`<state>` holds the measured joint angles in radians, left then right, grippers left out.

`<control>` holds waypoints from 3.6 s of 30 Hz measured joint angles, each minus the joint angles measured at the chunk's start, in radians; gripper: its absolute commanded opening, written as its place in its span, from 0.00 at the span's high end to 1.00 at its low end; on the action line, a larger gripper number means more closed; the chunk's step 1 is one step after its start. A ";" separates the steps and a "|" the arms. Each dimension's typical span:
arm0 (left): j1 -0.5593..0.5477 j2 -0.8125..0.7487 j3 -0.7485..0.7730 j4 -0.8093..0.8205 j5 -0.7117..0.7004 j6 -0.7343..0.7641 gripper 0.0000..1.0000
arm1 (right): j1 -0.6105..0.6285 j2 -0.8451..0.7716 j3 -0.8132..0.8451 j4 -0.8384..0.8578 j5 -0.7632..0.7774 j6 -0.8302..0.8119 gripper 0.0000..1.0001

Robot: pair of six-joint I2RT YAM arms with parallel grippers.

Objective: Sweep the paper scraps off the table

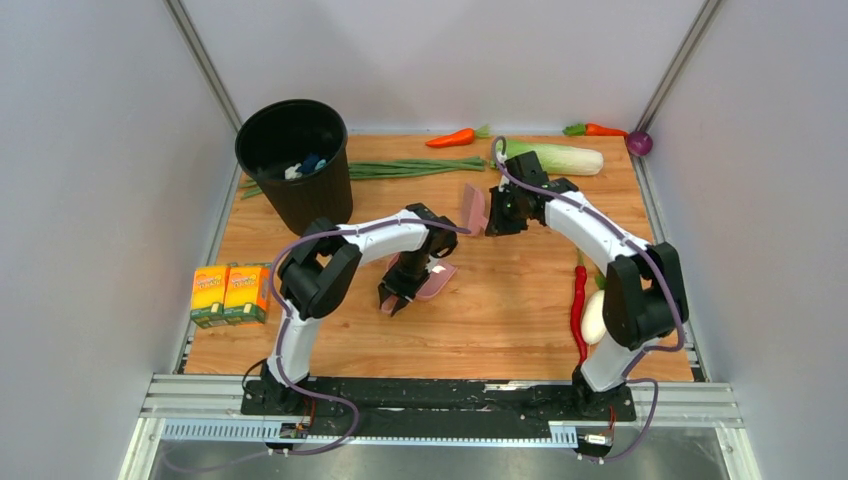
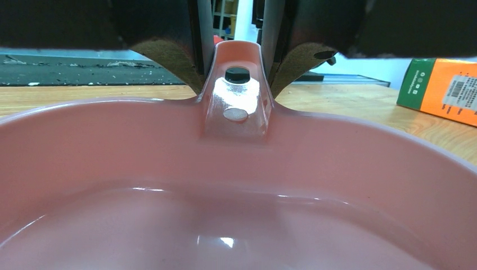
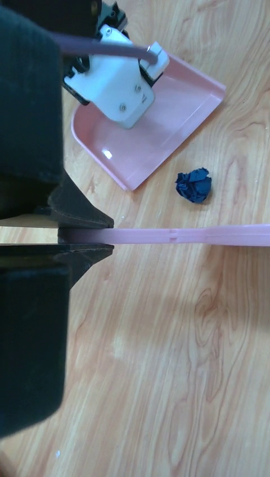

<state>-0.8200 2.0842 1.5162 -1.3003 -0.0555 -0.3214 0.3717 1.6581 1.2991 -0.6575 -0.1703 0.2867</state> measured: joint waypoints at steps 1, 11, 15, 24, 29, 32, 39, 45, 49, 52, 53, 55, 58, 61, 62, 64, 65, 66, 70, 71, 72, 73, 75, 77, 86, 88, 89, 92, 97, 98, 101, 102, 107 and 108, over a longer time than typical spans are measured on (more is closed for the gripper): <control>0.010 0.000 0.003 0.000 0.006 0.003 1.00 | 0.000 0.026 -0.001 0.006 -0.009 0.000 1.00; 0.041 0.000 0.003 0.003 0.037 0.025 1.00 | 0.013 0.059 -0.054 0.107 -0.194 -0.045 1.00; 0.041 0.001 0.006 0.003 0.040 0.030 1.00 | 0.021 0.059 -0.080 0.134 -0.237 -0.065 1.00; 0.041 0.011 0.032 0.005 0.047 0.036 1.00 | 0.024 0.018 -0.198 0.162 -0.328 0.020 1.00; 0.041 0.017 0.037 0.007 0.047 0.037 1.00 | 0.024 -0.006 -0.197 0.132 -0.372 0.091 1.00; 0.041 0.017 0.042 0.007 0.047 0.037 1.00 | 0.005 -0.016 -0.136 0.111 -0.384 0.118 1.00; 0.039 0.018 0.044 0.006 0.027 0.037 1.00 | -0.130 -0.051 -0.042 0.131 -0.344 0.162 1.00; 0.003 0.032 0.057 -0.001 0.005 0.037 1.00 | -0.229 -0.128 -0.131 0.113 -0.194 0.155 1.00; -0.028 0.058 0.065 -0.002 -0.002 0.037 1.00 | -0.240 -0.176 -0.246 0.093 -0.143 0.149 1.00; -0.038 0.063 0.070 -0.010 -0.007 0.037 1.00 | -0.239 -0.205 -0.336 0.071 -0.134 0.146 1.00; -0.040 0.063 0.072 -0.011 -0.007 0.037 1.00 | -0.239 -0.215 -0.359 0.073 -0.138 0.144 1.00; -0.040 0.064 0.074 -0.013 -0.006 0.037 1.00 | -0.238 -0.237 -0.389 0.087 -0.154 0.137 1.00; -0.040 0.065 0.075 -0.014 -0.006 0.037 1.00 | -0.232 -0.256 -0.417 0.100 -0.179 0.118 1.00; -0.040 0.065 0.075 -0.016 -0.007 0.037 1.00 | -0.222 -0.252 -0.427 0.126 -0.189 0.089 1.00; -0.040 0.065 0.075 -0.016 -0.007 0.037 1.00 | -0.222 -0.249 -0.430 0.134 -0.191 0.081 1.00; -0.040 0.065 0.075 -0.016 -0.007 0.037 1.00 | -0.220 -0.237 -0.435 0.159 -0.196 0.060 1.00; -0.040 0.065 0.075 -0.016 -0.007 0.037 1.00 | -0.219 -0.225 -0.435 0.174 -0.197 0.053 1.00; -0.040 0.065 0.075 -0.016 -0.007 0.037 1.00 | -0.219 -0.215 -0.435 0.187 -0.199 0.050 1.00; -0.040 0.065 0.075 -0.016 -0.007 0.037 1.00 | -0.212 -0.153 -0.435 0.237 -0.219 0.043 1.00; -0.040 0.065 0.075 -0.016 -0.007 0.037 1.00 | -0.206 -0.147 -0.437 0.239 -0.224 0.043 1.00; -0.040 0.065 0.075 -0.016 -0.007 0.037 1.00 | -0.201 -0.147 -0.444 0.246 -0.225 0.044 1.00; -0.040 0.065 0.075 -0.016 -0.007 0.037 1.00 | -0.191 -0.151 -0.454 0.253 -0.225 0.045 1.00; -0.040 0.065 0.075 -0.016 -0.008 0.037 1.00 | -0.167 -0.164 -0.477 0.257 -0.226 0.048 1.00; -0.040 0.065 0.075 -0.016 -0.009 0.037 1.00 | -0.136 -0.183 -0.502 0.256 -0.229 0.049 1.00; -0.040 0.065 0.075 -0.016 -0.011 0.038 1.00 | -0.014 -0.209 -0.533 0.253 -0.259 0.048 1.00; -0.040 0.065 0.075 -0.016 -0.013 0.039 1.00 | 0.006 -0.209 -0.533 0.252 -0.267 0.043 1.00; -0.040 0.065 0.075 -0.016 -0.014 0.039 1.00 | 0.017 -0.209 -0.533 0.251 -0.273 0.040 1.00; -0.040 0.065 0.075 -0.016 -0.018 0.039 1.00 | 0.050 -0.209 -0.533 0.248 -0.296 0.030 1.00; -0.042 0.065 0.075 -0.017 -0.032 0.040 1.00 | 0.075 -0.209 -0.532 0.244 -0.338 0.021 1.00; -0.042 0.065 0.075 -0.017 -0.035 0.040 1.00 | 0.076 -0.209 -0.531 0.244 -0.346 0.022 1.00; -0.042 0.065 0.075 -0.018 -0.040 0.040 1.00 | 0.077 -0.220 -0.531 0.240 -0.381 0.022 1.00; -0.042 0.065 0.075 -0.018 -0.042 0.040 1.00 | 0.077 -0.225 -0.531 0.239 -0.396 0.023 1.00; -0.042 0.065 0.081 -0.031 -0.063 0.040 1.00 | 0.077 -0.241 -0.526 0.200 -0.437 0.024 1.00; -0.042 0.065 0.082 -0.032 -0.070 0.040 1.00 | 0.077 -0.245 -0.522 0.180 -0.437 0.022 1.00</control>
<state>-0.8616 2.1490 1.5986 -1.3319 -0.1253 -0.2813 0.4492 1.4136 0.7773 -0.4770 -0.6075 0.3088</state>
